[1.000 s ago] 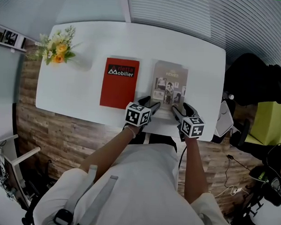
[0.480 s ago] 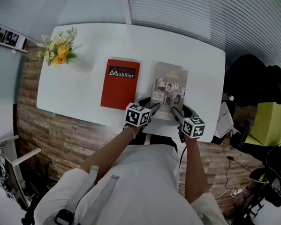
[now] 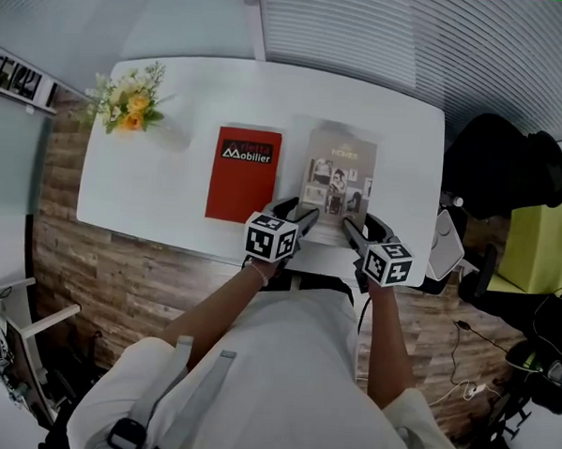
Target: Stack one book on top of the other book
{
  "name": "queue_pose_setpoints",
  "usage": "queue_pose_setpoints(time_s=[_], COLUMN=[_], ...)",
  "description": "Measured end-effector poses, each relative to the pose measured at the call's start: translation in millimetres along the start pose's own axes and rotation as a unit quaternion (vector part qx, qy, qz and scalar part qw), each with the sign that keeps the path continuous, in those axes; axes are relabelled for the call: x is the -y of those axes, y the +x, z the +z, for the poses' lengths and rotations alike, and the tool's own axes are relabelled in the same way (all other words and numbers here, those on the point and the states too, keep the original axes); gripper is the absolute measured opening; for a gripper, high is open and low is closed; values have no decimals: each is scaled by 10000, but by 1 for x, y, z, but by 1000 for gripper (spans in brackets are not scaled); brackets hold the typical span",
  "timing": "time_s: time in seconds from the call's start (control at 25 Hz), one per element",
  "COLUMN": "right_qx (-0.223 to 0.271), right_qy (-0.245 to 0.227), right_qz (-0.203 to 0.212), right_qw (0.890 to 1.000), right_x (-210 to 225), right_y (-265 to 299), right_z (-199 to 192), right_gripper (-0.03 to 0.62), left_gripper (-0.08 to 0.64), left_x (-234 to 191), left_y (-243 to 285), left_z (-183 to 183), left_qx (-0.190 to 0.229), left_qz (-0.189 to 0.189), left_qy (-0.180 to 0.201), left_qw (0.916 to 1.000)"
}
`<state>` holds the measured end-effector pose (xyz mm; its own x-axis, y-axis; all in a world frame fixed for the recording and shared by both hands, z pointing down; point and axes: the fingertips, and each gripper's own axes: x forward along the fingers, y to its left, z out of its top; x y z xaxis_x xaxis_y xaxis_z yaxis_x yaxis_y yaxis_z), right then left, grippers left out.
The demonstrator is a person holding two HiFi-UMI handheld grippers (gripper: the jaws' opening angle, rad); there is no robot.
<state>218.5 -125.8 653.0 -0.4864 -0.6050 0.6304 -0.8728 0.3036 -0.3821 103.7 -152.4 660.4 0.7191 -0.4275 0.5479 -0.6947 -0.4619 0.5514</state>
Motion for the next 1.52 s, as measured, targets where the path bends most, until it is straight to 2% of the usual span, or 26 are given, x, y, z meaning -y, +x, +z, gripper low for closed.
queue_pose_setpoints(time_s=[0.72, 1.04, 1.52], right_qx=[580, 670, 708], right_qy=[-214, -272, -339], right_qz=[-150, -124, 108], right_qw=[9980, 9973, 9969], right_x=[-68, -72, -67], right_y=[-56, -65, -97], right_z=[65, 70, 74], right_gripper=[230, 230, 230], left_gripper=[252, 252, 252], left_x=[39, 47, 82], left_y=[-79, -85, -93], left_z=[66, 70, 71], left_qx=[652, 709, 883], left_qz=[-53, 8, 235], left_qy=[339, 411, 446], left_qw=[9973, 9966, 9948])
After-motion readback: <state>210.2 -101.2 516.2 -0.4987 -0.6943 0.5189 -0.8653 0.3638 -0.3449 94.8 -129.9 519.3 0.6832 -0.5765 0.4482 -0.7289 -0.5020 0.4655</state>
